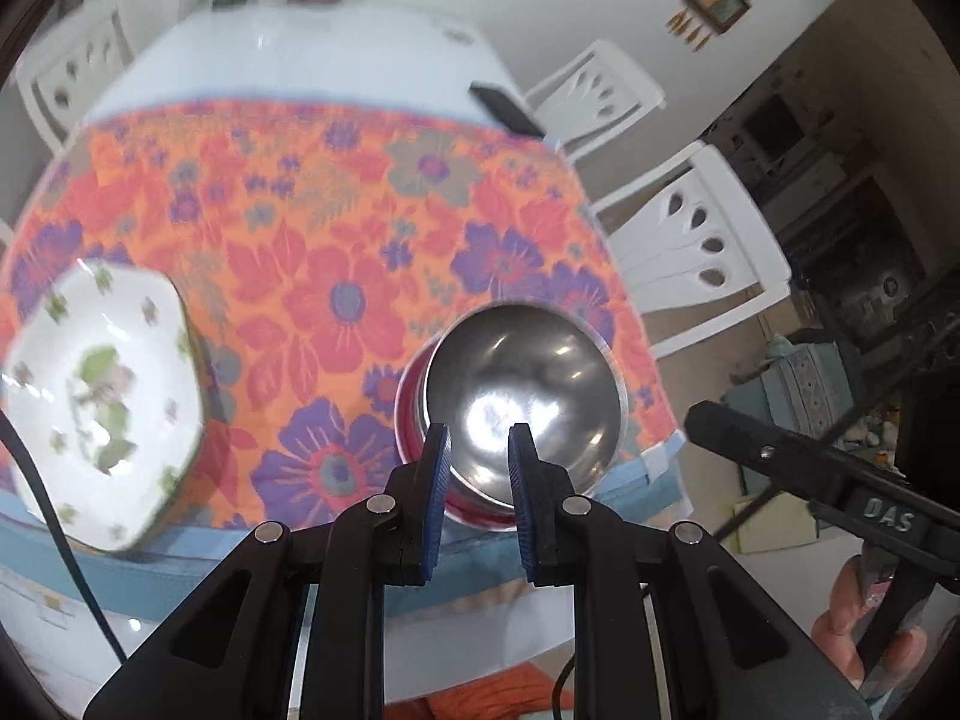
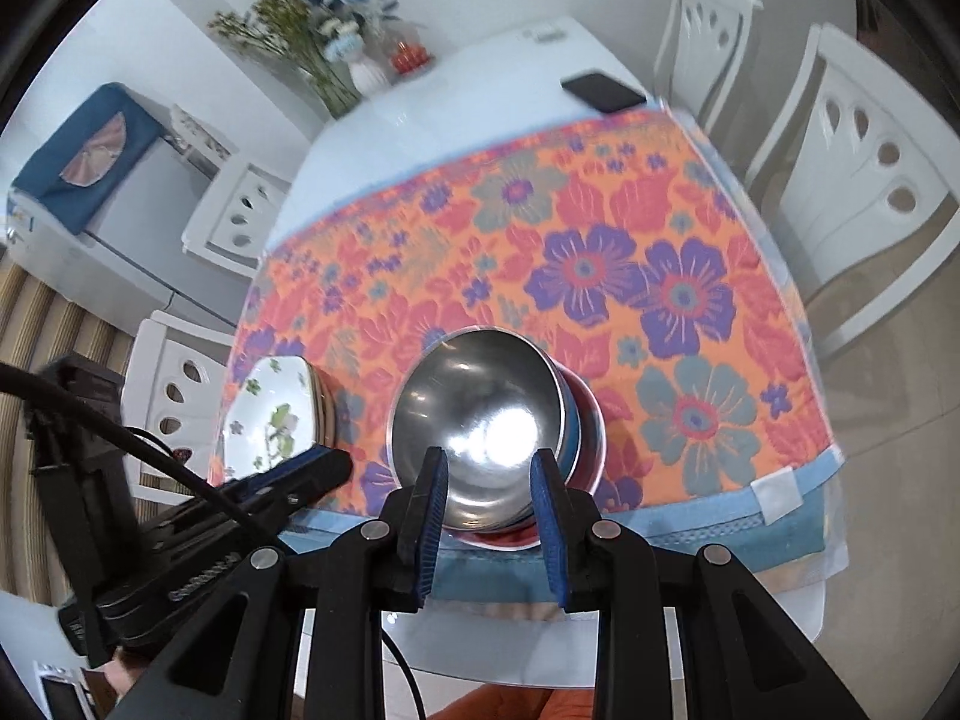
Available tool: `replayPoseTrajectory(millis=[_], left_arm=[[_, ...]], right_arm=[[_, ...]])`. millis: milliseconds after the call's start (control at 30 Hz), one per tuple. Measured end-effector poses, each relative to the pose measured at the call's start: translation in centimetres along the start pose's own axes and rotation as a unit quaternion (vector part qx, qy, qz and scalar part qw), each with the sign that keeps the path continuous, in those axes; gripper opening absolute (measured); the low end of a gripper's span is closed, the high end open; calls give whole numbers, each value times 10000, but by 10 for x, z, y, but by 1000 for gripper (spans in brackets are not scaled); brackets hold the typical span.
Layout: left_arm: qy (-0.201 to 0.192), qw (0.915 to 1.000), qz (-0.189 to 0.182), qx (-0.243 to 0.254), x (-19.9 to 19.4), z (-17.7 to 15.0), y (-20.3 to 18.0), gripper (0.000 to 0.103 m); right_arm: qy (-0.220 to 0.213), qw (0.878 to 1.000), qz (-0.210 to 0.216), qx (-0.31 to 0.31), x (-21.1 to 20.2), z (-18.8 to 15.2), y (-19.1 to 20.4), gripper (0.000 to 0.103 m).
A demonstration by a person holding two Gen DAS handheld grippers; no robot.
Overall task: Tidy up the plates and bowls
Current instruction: 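Open both grippers and withdraw from the nested bowls, then move both grippers to the rim of the nested bowl stack and close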
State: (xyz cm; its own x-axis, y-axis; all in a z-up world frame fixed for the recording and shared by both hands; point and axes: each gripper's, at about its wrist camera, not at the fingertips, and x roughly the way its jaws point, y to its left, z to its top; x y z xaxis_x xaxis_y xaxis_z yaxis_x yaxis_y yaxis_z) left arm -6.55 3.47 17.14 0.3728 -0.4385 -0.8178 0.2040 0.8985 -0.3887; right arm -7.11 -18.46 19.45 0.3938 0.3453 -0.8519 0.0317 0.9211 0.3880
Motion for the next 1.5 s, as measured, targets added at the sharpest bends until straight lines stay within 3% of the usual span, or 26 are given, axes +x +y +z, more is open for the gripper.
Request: replayPoseTrajectory(millis=[100,167,233,333,500,767,933,1333,1500], left_arm=[[-311,9994,92,149,-27,2,-11,19],[-463,9986,170,192,-40,1,-17,28],[-638,9975,199,241,-55,-3,-21,29],[-742,9965,158,344,-68,-9,-26,29],[-864,9950,335,371,-73,-17,-27,29],[-726,9966,238,293,-69,-28,-23,29],[-647,9977,-164,118,-70,-31,-20,32],[-426,9983,-126,-375,-45,-16,-7,35],[-221,9987,-111,-447,-23,-6,-13,35]], right_arm=[[-253,9995,-125,-166,-18,-4,12,33],[-343,9989,-238,-192,-26,-9,18,39],[-381,9991,-184,-104,-31,-18,25,44],[-360,9992,-185,-54,-32,-30,31,45],[-579,9959,-640,-277,-38,-37,41,45],[-660,9928,-895,-445,-44,-47,46,46],[-557,9924,-946,-556,-42,-50,50,46],[-262,9932,-940,-628,-28,-33,33,47],[15,9988,-493,-20,-26,-19,-4,48]])
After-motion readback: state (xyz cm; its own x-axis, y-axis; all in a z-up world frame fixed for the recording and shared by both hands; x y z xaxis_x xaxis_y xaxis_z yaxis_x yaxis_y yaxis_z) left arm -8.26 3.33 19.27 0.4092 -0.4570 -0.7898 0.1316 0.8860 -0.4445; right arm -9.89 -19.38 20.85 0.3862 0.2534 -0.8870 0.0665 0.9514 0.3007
